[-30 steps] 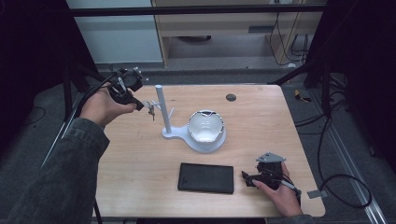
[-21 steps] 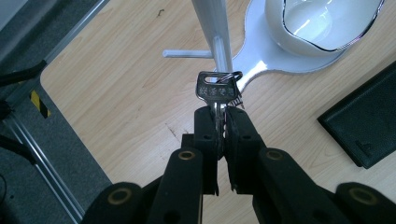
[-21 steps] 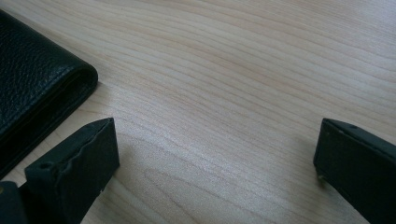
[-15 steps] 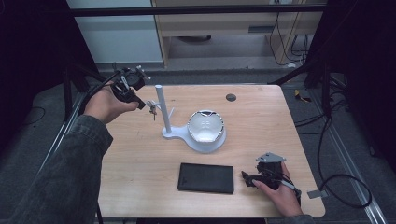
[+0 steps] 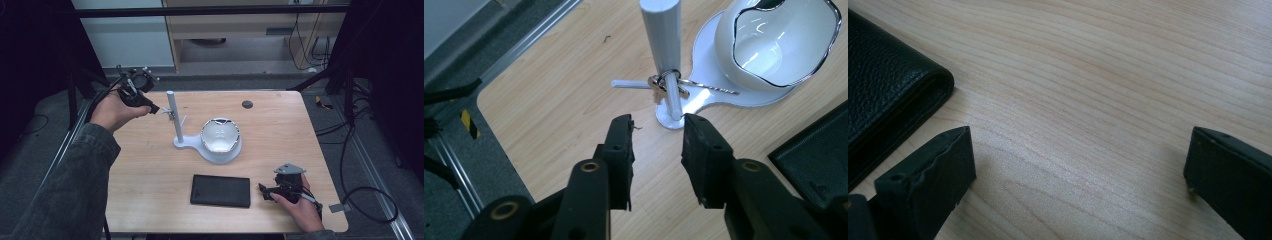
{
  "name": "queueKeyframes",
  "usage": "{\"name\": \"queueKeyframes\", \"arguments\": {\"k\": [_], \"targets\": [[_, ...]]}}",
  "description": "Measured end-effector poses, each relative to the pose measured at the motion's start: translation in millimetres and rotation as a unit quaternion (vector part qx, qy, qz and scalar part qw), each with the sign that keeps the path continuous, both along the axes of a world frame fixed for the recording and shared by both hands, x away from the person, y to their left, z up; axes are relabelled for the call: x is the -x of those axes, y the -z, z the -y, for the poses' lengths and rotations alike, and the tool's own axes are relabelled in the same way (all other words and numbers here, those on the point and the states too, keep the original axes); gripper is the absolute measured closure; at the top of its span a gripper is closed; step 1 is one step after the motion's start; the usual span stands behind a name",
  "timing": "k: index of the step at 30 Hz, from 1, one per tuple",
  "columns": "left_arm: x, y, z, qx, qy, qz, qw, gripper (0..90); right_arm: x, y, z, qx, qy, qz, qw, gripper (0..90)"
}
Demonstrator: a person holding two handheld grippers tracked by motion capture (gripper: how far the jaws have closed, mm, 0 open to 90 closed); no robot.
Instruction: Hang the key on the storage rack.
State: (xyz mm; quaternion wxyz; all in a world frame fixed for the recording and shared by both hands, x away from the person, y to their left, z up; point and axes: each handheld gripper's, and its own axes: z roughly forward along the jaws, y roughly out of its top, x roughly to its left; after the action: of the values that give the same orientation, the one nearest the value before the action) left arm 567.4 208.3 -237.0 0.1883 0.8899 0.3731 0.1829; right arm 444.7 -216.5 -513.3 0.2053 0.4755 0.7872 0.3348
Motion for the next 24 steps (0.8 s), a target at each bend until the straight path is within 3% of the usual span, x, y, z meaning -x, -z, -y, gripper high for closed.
{"name": "queueKeyframes", "arguments": {"k": [9,10,15,17,21,22,24], "targets": [[35.3,12.7,-5.2,-0.013,0.019,0.017,0.9996,45.8,0.1,0.0,-0.1,0.0,0.0,0.0,1.0,0.3],[45.3,19.7,-5.3,-0.013,0.027,0.021,0.9993,44.4,0.2,0.0,-0.2,-0.001,0.001,0.0,1.0,0.3],[59.7,38.3,-2.0,-0.021,0.038,0.023,0.9988,33.9,0.3,-0.1,-0.1,0.0,0.001,-0.001,1.0,0.3],[65.1,46.6,-0.4,-0.016,0.041,0.021,0.9988,23.4,0.3,-0.1,-0.1,0.0,0.001,-0.001,1.0,0.3],[78.7,68.0,3.6,0.003,0.053,0.022,0.9984,16.2,0.2,-0.1,-0.1,0.0,0.001,0.0,1.0,0.3],[86.4,80.8,5.4,0.015,0.062,0.017,0.9978,14.2,0.2,-0.1,-0.1,0.0,0.001,0.0,1.0,0.3],[89.2,85.2,6.1,0.02,0.063,0.018,0.9976,12.0,0.2,-0.1,-0.1,0.0,0.0,0.0,1.0,0.3]]}}
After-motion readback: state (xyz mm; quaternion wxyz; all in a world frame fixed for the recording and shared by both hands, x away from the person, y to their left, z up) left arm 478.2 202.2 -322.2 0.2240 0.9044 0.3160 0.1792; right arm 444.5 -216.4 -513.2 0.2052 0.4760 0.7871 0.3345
